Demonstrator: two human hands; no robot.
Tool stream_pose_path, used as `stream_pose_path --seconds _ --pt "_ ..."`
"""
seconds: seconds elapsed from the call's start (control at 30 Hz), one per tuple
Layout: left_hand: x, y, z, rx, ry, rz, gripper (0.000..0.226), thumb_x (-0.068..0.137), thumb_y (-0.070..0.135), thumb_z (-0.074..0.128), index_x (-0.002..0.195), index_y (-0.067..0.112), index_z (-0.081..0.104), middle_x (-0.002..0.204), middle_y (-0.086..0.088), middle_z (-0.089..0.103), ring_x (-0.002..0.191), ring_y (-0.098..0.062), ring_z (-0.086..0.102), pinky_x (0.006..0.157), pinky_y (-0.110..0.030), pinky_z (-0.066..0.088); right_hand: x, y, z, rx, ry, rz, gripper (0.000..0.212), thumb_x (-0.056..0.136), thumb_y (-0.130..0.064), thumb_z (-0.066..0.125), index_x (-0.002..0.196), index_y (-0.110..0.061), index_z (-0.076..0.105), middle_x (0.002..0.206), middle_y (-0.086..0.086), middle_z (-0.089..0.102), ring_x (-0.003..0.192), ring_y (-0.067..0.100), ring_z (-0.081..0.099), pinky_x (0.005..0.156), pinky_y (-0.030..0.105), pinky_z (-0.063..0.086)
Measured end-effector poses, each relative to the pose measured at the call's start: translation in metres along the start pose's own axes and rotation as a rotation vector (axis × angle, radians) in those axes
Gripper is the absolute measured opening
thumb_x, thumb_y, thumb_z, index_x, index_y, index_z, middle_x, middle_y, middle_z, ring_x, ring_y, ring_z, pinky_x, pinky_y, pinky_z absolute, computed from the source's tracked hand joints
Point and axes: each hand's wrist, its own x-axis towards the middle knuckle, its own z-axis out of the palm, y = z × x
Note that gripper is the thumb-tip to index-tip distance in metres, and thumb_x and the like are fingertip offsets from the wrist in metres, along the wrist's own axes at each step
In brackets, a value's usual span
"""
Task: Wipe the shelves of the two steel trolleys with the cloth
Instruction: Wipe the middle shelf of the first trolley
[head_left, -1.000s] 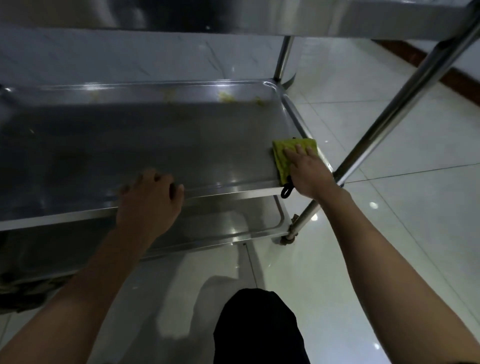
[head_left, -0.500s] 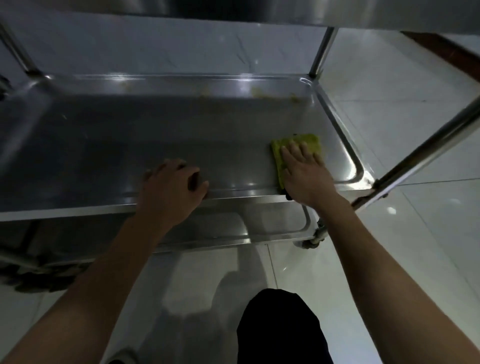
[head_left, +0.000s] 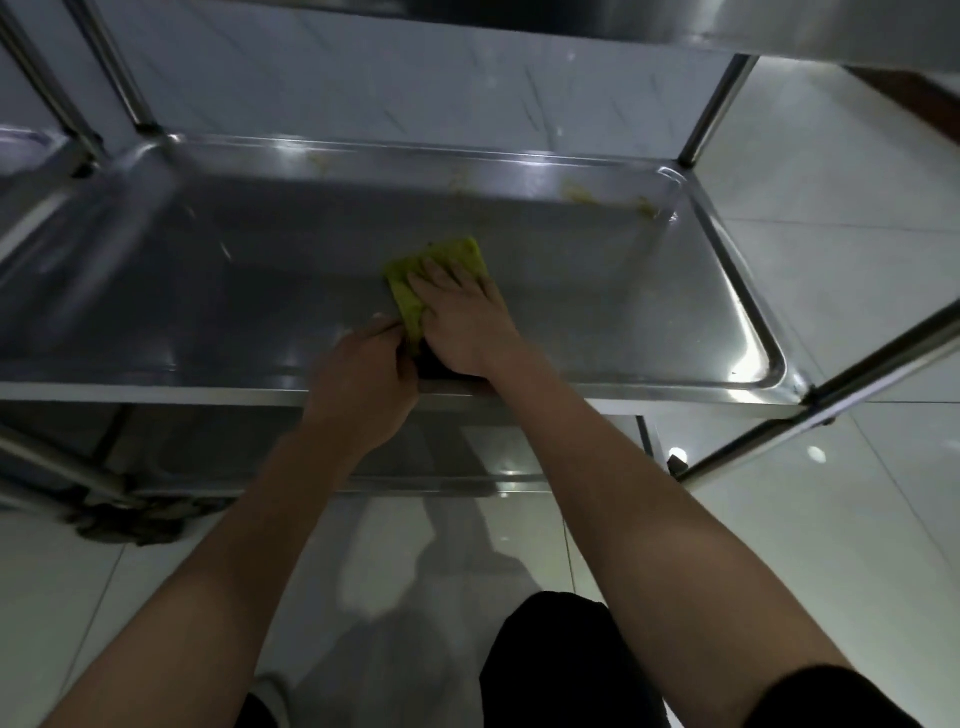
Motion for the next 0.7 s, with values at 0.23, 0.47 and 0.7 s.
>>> stream_pose_path --seconds 0.23,0.47,0.7 --pt "0.013 0.029 0.007 0.172 -0.062 0.053 0.031 0.100 0.033 0.045 0.116 0.017 0.068 0.129 -0.004 0.058 0.125 -0.028 0.052 0.104 -0.044 0.042 -0.036 0.076 -0.005 -0.028 0.069 0.108 0.056 0.105 -0.029 0.026 0.160 -0.030 0.016 0.169 -0.006 0.007 0.155 0.019 0.005 0.124 0.039 0.005" --pt "0.040 0.080 0.041 0.120 -0.152 0.136 0.043 0.098 0.050 0.048 0.138 0.035 0.055 0.155 0.001 0.040 0.147 -0.025 0.029 0.116 -0.054 0.028 -0.106 0.191 -0.030 0.021 0.113 0.395 0.055 0.106 -0.028 0.025 0.160 -0.030 0.015 0.169 -0.003 0.005 0.155 0.023 0.003 0.124 0.045 0.006" --pt "0.045 0.076 0.052 0.153 -0.102 0.176 0.042 0.094 0.055 0.050 0.125 0.033 0.065 0.138 0.000 0.055 0.128 -0.026 0.050 0.105 -0.051 0.043 -0.131 0.238 -0.039 -0.004 0.127 0.514 0.055 0.106 -0.031 0.023 0.160 -0.030 0.015 0.169 -0.003 0.003 0.155 0.022 -0.002 0.124 0.049 0.001"
